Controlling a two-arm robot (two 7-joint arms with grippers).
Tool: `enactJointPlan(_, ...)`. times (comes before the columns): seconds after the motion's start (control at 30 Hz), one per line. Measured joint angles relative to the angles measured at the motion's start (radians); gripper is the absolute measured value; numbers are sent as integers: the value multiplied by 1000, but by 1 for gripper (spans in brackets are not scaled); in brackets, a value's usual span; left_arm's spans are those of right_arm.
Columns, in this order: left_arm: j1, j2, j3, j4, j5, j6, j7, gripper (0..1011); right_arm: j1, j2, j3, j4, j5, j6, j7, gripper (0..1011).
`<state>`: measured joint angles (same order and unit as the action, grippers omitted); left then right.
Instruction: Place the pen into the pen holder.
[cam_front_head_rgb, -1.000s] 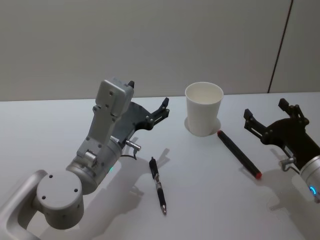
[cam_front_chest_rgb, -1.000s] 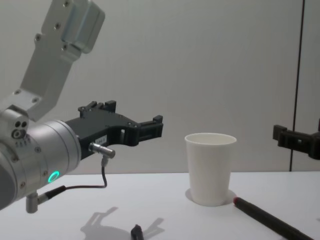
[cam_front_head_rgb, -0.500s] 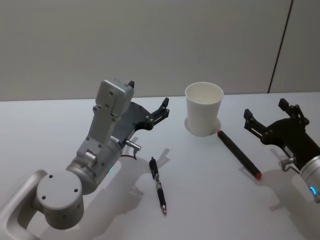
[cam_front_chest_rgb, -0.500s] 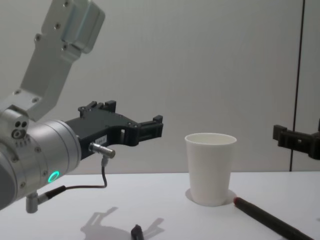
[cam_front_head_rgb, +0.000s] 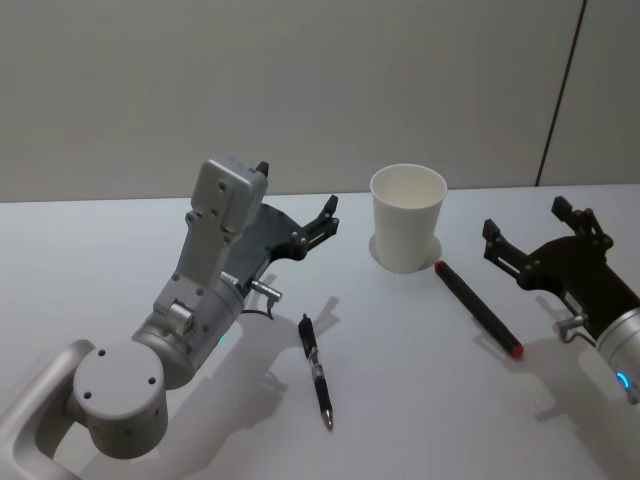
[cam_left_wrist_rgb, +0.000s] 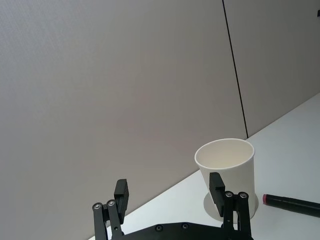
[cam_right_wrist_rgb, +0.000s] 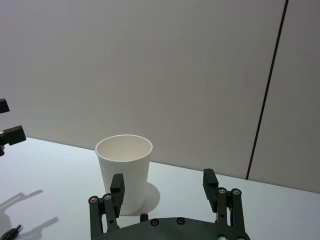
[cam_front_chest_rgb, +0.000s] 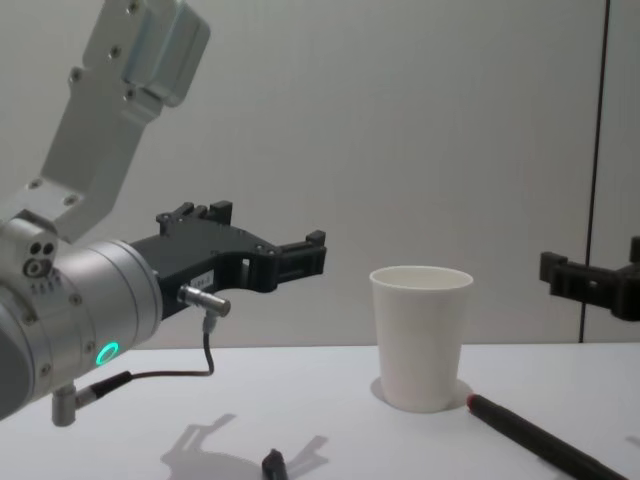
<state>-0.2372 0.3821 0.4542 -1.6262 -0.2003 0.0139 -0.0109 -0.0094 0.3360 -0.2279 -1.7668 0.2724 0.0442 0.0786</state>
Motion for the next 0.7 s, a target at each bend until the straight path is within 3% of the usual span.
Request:
enactJointPlan(0.37,0,0,0,0,0,0,0,1001,32,-12,-10,16,-53,50,40,1001)
enactJointPlan(0.7,0,0,0,0,0,0,0,1001,87,-29,-8,55,-73,159,70,1000)
